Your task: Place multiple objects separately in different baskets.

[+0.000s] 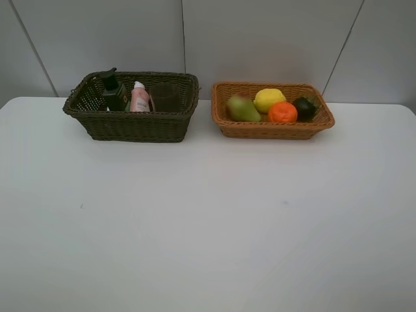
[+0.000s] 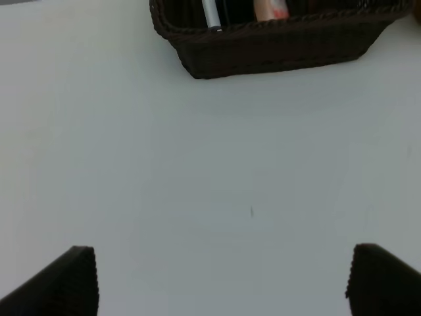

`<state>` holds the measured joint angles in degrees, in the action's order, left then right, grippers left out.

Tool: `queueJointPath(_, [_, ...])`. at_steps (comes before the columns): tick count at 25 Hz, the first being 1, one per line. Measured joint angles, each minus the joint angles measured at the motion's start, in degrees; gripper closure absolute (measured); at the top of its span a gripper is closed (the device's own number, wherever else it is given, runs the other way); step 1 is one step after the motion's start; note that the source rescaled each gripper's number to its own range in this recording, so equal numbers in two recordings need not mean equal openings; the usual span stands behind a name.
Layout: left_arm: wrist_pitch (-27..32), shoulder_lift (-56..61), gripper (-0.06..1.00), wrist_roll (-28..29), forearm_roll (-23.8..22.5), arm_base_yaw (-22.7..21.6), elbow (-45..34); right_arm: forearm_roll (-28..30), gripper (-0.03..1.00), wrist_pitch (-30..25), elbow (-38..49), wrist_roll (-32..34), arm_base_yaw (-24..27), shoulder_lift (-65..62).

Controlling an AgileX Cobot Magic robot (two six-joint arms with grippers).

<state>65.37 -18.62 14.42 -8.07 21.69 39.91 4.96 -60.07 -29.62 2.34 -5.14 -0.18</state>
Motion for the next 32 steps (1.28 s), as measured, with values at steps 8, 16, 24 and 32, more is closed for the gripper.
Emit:
queueJointPath(8, [2.53,17.11,-0.06,0.18,0.75,0.0,-9.9,0.0,-0.03,0.0,0.0,0.0,0.0,0.0])
queueJointPath(16, [3.04,18.92,-0.06,-0.2,0.91,0.0,-13.91,0.0,-0.03,0.0,0.0,0.0,0.0,0.0])
queueJointPath(24, [2.92,18.92,-0.06,-0.2,0.44,0.0,-14.01,0.0,-0.03,0.0,0.0,0.0,0.0,0.0])
queueJointPath(32, [4.3,18.92,-0.06,1.99,-0.88,0.0,-14.01,0.0,-0.03,0.0,0.0,0.0,0.0,0.0])
